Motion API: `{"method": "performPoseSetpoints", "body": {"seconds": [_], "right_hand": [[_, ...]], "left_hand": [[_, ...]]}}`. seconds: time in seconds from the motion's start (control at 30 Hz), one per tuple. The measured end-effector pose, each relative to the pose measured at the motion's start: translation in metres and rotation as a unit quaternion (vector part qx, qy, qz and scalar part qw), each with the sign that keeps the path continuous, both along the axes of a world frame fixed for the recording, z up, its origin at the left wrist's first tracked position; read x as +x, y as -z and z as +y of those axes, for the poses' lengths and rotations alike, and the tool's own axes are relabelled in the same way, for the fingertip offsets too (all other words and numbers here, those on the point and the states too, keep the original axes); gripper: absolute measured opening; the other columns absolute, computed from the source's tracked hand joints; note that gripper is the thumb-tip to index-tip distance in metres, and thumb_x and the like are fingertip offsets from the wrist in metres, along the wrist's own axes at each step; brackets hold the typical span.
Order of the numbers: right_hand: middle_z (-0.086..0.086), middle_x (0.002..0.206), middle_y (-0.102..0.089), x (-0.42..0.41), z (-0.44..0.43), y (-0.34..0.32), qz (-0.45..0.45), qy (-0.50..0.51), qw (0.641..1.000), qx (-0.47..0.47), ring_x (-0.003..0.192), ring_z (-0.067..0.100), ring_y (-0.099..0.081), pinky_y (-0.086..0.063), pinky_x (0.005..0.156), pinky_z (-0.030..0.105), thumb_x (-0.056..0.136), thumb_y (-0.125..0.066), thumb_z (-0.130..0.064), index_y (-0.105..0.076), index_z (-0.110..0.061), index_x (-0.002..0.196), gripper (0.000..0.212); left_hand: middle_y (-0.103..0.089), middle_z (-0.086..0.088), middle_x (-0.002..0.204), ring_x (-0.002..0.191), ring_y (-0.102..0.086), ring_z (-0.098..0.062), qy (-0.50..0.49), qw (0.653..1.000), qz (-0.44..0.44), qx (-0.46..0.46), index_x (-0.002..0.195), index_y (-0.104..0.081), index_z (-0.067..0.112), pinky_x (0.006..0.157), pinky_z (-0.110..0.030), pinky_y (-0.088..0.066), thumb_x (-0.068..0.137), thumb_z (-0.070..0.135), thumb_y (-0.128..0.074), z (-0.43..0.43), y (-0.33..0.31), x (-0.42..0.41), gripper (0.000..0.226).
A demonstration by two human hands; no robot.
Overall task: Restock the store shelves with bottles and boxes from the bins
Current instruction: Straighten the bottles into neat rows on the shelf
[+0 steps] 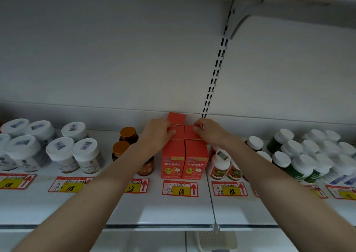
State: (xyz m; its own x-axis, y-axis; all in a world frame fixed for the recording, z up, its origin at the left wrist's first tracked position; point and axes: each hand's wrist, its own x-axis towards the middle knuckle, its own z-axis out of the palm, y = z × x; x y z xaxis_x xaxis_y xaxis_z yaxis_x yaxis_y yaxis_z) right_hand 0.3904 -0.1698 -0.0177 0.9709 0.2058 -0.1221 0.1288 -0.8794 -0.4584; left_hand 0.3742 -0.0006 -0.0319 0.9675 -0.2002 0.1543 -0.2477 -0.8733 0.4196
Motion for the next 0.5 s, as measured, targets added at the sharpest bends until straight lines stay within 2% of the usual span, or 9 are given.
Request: {"method": "performPoseSetpoints", "body": {"seconds": [0.13, 0.5], "right_hand": [[0.016, 0.129, -0.052, 0.0004, -0.0013, 0.0014, -0.005, -0.008, 1.0, 0.004, 0.118, 0.028, -0.048, -0.036, 0.095, 0.032, 0.098, -0.038, -0.015, -0.051, -0.001, 0.124, 0.032], [0.016, 0.13, -0.052, 0.0014, -0.0003, 0.0046, 0.0, -0.031, 0.999, -0.012, 0.119, 0.029, -0.047, -0.035, 0.094, 0.03, 0.099, -0.035, -0.015, -0.051, 0.0, 0.125, 0.033]], "left_hand": [[-0.064, -0.012, 0.104, 0.094, -0.057, -0.023, 0.002, 1.0, -0.013, -0.005, 0.102, -0.065, 0.002, 0.075, -0.024, -0.035, 0.094, 0.024, -0.049, 0.001, 0.0018, -0.0012, 0.028], [-0.065, -0.012, 0.107, 0.097, -0.058, -0.024, 0.002, 1.0, -0.01, -0.005, 0.108, -0.065, 0.004, 0.083, -0.029, -0.04, 0.095, 0.025, -0.047, 0.0031, 0.0035, -0.0039, 0.03]]}}
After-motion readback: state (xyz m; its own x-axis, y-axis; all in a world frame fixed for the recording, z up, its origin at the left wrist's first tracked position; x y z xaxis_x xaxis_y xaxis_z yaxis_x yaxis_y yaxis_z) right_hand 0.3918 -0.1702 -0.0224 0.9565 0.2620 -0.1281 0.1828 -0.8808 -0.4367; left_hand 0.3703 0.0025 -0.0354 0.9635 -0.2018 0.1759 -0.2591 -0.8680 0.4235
